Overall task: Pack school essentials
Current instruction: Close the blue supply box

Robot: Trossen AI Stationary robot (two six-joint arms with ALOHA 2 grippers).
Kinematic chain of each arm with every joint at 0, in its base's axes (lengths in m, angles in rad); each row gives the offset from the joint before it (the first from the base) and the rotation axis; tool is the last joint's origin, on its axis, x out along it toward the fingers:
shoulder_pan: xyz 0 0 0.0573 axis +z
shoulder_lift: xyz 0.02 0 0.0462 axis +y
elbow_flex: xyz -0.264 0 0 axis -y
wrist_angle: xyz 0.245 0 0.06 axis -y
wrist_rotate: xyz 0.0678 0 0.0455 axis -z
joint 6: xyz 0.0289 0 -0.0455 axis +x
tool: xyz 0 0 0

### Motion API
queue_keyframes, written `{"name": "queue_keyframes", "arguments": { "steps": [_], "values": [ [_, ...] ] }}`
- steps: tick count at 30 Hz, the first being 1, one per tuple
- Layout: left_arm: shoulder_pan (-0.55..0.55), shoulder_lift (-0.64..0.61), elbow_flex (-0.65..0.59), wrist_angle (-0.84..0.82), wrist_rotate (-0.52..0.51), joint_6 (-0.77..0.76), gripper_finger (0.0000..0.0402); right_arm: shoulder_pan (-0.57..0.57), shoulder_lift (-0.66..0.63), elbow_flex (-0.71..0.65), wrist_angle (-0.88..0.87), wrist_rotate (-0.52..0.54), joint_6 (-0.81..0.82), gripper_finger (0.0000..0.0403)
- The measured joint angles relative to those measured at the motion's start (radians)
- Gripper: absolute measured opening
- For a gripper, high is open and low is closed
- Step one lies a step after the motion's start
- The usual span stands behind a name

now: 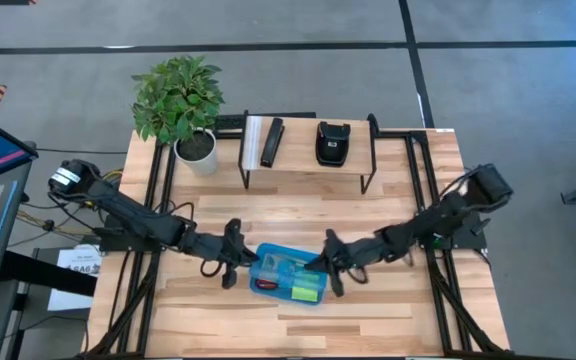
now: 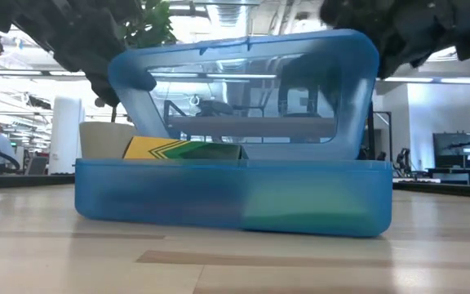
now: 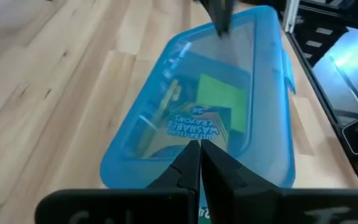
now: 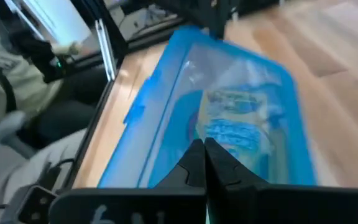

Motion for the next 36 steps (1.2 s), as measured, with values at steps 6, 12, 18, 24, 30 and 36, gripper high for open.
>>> {"name": "queue_keyframes", "arguments": {
  "steps": [6, 12, 18, 24, 30, 36],
  "values": [
    [-0.057, 0.000, -0.001, 0.003, -0.068, -0.016, 0.0000, 0.023, 0.153, 0.136, 0.008, -0.039, -0.014, 0.0006],
    [-0.125, 0.000, -0.002, 0.012, -0.119, -0.017, 0.0000, 0.040, 0.213, 0.190, 0.001, -0.076, -0.010, 0.0006],
    [-0.172, 0.059, -0.002, 0.084, -0.131, 0.001, 0.0000, 0.045, 0.219, 0.190, 0.000, -0.079, 0.001, 0.0006],
    [-0.184, 0.204, -0.001, 0.249, -0.112, 0.047, 0.0000, 0.059, 0.219, 0.190, 0.000, -0.079, 0.010, 0.0006],
    [-0.184, 0.291, -0.001, 0.315, -0.077, 0.043, 0.0000, 0.086, 0.219, 0.190, -0.008, -0.079, 0.021, 0.0006],
    [-0.182, 0.311, -0.001, 0.318, -0.061, 0.012, 0.0000, 0.099, 0.218, 0.190, -0.069, -0.079, 0.056, 0.0006]
  ]
}}
